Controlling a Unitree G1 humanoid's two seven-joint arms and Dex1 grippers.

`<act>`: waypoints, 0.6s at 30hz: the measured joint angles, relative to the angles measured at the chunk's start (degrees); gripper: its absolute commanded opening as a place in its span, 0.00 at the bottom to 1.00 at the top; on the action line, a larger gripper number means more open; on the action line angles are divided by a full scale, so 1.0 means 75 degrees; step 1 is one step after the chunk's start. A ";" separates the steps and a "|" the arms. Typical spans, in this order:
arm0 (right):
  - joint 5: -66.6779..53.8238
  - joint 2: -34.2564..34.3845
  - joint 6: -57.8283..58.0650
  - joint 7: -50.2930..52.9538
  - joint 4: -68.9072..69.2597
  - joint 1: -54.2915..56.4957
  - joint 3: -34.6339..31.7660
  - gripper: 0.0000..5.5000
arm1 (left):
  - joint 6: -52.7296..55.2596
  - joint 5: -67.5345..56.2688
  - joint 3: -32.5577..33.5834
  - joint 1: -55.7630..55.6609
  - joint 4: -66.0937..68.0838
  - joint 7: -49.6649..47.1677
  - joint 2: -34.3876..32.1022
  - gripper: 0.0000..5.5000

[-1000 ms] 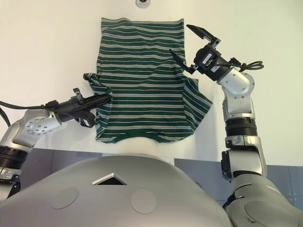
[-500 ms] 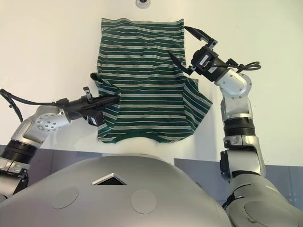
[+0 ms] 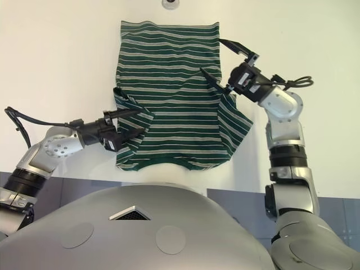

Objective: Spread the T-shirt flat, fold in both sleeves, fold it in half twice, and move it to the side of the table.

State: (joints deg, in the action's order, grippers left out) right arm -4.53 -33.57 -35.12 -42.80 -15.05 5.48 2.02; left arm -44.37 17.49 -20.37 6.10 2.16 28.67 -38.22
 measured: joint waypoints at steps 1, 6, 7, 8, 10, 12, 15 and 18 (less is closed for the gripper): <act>0.0034 -0.0205 -0.0041 0.0019 0.0139 -0.0193 -0.0138 0.68 | 0.0001 -0.0137 0.0109 -0.0002 -0.0054 -0.0079 0.0043 0.54; 0.0172 -0.1369 -0.0183 -0.0147 0.0737 -0.1342 -0.0809 0.68 | 0.0001 -0.0140 0.0398 0.0126 -0.0247 -0.0420 0.0281 0.54; 0.0231 -0.1615 -0.0221 -0.0228 0.0802 -0.1615 -0.0929 0.68 | 0.0001 -0.0134 0.0399 0.0142 -0.0296 -0.0427 0.0304 0.54; 0.0329 -0.1819 -0.0236 -0.0275 0.0834 -0.1843 -0.1035 0.68 | 0.0000 -0.0131 0.0399 0.0151 -0.0324 -0.0431 0.0315 0.54; 0.0645 -0.2352 -0.0351 -0.0403 0.0866 -0.2457 -0.1252 0.68 | 0.0000 -0.0129 0.0407 0.0269 -0.0390 -0.0449 0.0359 0.54; 0.0996 -0.2732 -0.0465 -0.0406 0.0772 -0.2865 -0.1440 0.68 | 0.0002 -0.0130 0.0403 0.0341 -0.0452 -0.0449 0.0379 0.54; 0.1193 -0.3207 -0.0618 -0.0436 0.0550 -0.3693 -0.1849 0.68 | 0.0006 -0.0125 0.0389 0.0343 -0.0523 -0.0449 0.0439 0.54; 0.1200 -0.3543 -0.0736 -0.0539 0.0194 -0.4097 -0.2071 0.68 | 0.0008 -0.0108 0.0434 0.0370 -0.0528 -0.0520 0.0468 0.54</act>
State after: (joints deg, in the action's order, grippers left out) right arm 4.47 -60.14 -40.64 -46.85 -13.59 -25.25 -13.52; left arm -44.31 16.68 -17.11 8.87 -1.79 24.77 -34.71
